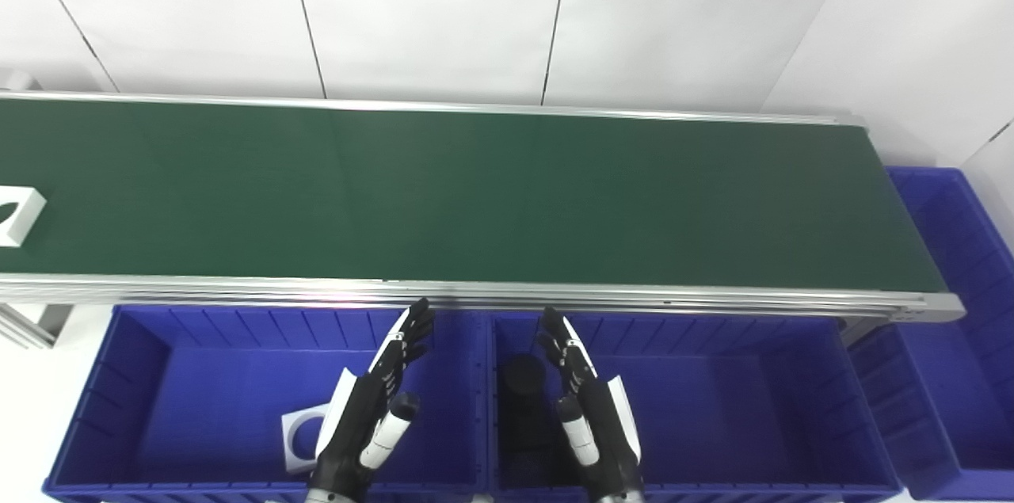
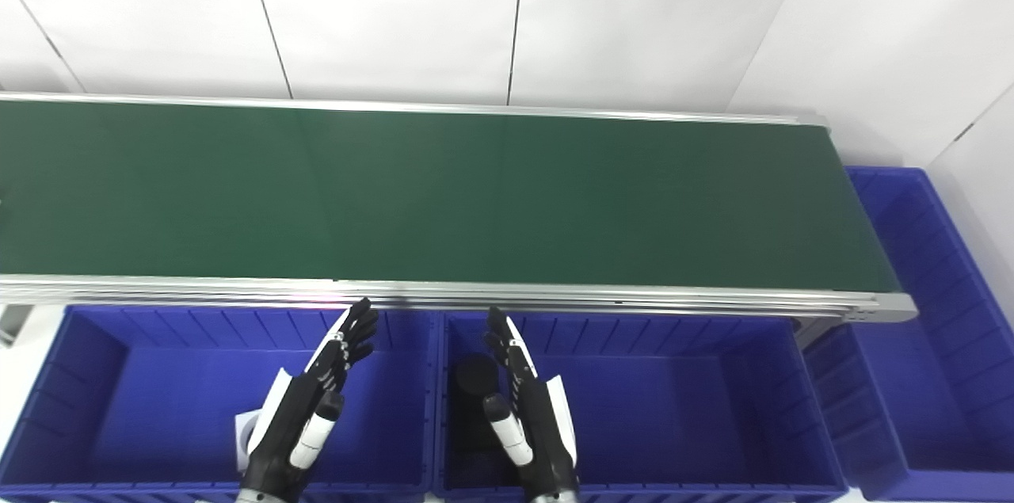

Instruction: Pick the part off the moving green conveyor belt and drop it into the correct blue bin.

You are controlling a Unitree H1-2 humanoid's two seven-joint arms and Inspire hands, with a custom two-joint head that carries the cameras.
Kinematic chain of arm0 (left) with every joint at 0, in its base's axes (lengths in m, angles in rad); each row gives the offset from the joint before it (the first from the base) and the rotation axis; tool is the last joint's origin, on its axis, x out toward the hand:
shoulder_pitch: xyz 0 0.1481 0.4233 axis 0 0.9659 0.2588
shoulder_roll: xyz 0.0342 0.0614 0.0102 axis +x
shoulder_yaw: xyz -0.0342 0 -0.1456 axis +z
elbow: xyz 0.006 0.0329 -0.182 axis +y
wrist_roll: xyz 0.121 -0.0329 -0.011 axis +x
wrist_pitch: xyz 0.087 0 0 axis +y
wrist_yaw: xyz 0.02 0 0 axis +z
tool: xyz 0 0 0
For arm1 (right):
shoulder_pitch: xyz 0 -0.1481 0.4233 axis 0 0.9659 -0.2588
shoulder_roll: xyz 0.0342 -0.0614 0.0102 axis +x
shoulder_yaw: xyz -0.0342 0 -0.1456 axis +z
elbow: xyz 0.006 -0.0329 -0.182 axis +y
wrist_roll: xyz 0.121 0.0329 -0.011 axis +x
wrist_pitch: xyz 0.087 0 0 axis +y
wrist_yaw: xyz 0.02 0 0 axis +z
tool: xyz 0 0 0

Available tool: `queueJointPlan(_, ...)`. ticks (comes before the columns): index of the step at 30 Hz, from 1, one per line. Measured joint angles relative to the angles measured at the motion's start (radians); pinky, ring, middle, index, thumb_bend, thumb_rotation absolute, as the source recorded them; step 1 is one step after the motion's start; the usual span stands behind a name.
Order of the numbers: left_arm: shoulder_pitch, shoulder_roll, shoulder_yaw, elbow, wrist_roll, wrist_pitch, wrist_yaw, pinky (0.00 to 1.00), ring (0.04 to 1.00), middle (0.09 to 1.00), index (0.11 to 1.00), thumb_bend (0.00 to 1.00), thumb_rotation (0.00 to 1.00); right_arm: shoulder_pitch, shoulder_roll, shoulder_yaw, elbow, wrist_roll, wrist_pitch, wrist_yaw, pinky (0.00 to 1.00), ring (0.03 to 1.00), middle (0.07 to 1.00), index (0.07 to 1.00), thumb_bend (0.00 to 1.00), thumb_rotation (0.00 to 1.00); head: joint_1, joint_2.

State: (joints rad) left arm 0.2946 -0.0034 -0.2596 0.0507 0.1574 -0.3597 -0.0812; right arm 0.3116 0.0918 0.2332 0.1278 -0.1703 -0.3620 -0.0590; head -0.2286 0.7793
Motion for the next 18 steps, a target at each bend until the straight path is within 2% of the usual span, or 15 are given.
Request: queueJointPlan(18,0.000,0.000,0.000,0.003,0.002,-0.009,0.000,0.91,0.929,0.938,0.950,0.72,1.00,0.000,0.000,0.000,-0.001,-0.015,0.000,0.000,0.96,0.942,0.963,0.967,0.97,1.00,0.000,-0.005)
